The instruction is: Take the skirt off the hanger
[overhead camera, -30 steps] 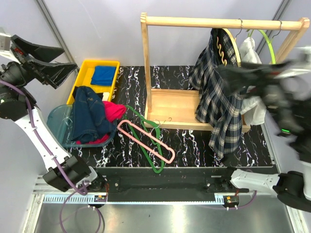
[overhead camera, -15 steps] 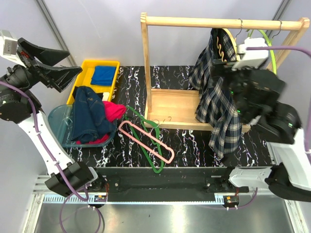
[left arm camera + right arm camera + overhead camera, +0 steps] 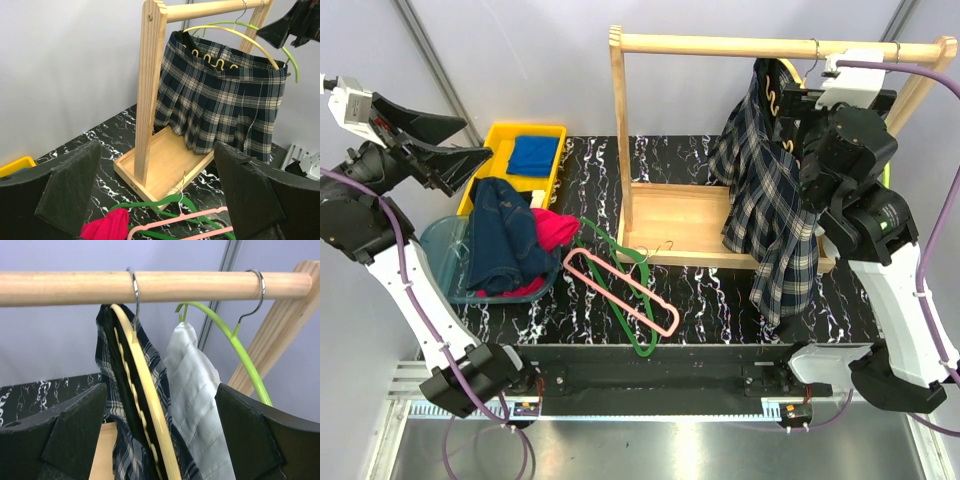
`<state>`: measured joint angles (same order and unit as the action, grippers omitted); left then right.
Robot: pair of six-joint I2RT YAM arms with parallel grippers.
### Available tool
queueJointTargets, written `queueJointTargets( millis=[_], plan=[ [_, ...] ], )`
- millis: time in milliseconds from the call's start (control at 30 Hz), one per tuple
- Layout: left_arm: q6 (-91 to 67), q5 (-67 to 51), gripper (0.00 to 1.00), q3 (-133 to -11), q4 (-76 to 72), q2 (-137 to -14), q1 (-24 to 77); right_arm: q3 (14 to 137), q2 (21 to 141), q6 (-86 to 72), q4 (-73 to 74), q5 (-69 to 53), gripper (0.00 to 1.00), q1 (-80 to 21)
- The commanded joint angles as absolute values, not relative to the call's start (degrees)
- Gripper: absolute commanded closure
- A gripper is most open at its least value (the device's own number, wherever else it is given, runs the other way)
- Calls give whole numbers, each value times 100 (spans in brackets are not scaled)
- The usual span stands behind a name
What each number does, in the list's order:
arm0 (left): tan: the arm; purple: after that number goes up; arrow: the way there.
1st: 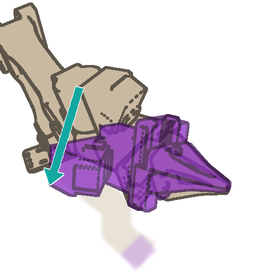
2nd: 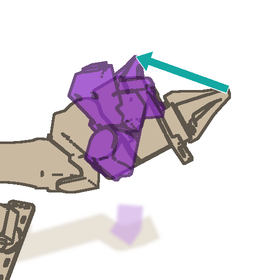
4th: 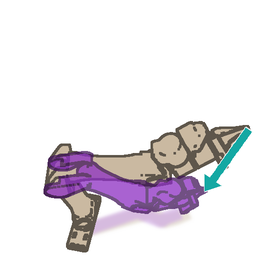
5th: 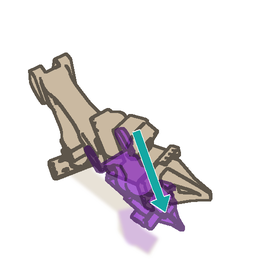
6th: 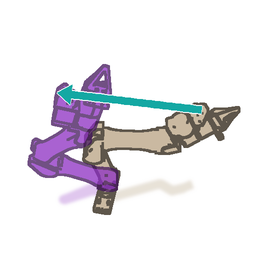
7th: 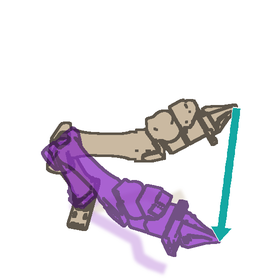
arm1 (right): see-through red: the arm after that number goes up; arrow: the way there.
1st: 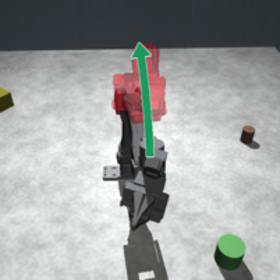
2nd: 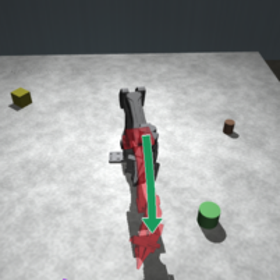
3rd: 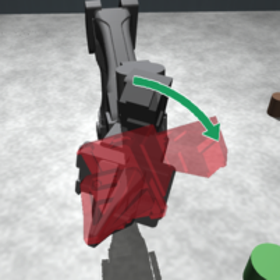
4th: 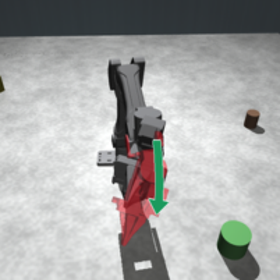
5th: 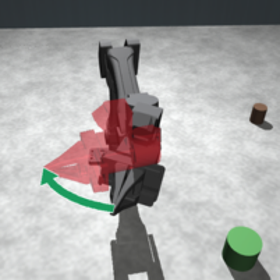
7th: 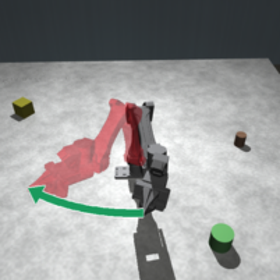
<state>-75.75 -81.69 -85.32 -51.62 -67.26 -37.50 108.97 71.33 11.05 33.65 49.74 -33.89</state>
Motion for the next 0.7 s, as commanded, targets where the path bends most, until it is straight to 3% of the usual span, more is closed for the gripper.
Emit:
queueJointTargets(
  millis=[0, 267, 433, 533, 567, 633, 667],
  plan=[
    [-6873, -8183, 1, -8473, -4570, -6513, -3797, 10724, 7119, 1179, 2724, 4369, 4, -2990],
    [-6829, -8200, 1, -8473, -4570, -6574, -3814, 10529, 7409, 370, 3015, 3393, 6, -1908],
    [-6785, -8226, 1, -8534, -4597, -6671, -3814, 10635, 7672, -252, 3137, 2726, 27, -1890],
    [-6724, -8253, 1, -8456, -4614, -6645, -3815, 10635, 7673, -282, 3199, 2584, 47, -1890],
    [-6689, -8253, 1, -8429, -4606, -6636, -3823, 10626, 7655, -264, 3199, 2610, 76, -1881],
    [-6662, -8244, 1, -8324, -4588, -6592, -3841, 10626, 7594, -220, 3225, 2602, 100, -1890],
    [-6636, -8244, 1, -8306, -4579, -6592, -3832, 10635, 7576, -194, 3234, 2541, 100, -1890]
  ],
)
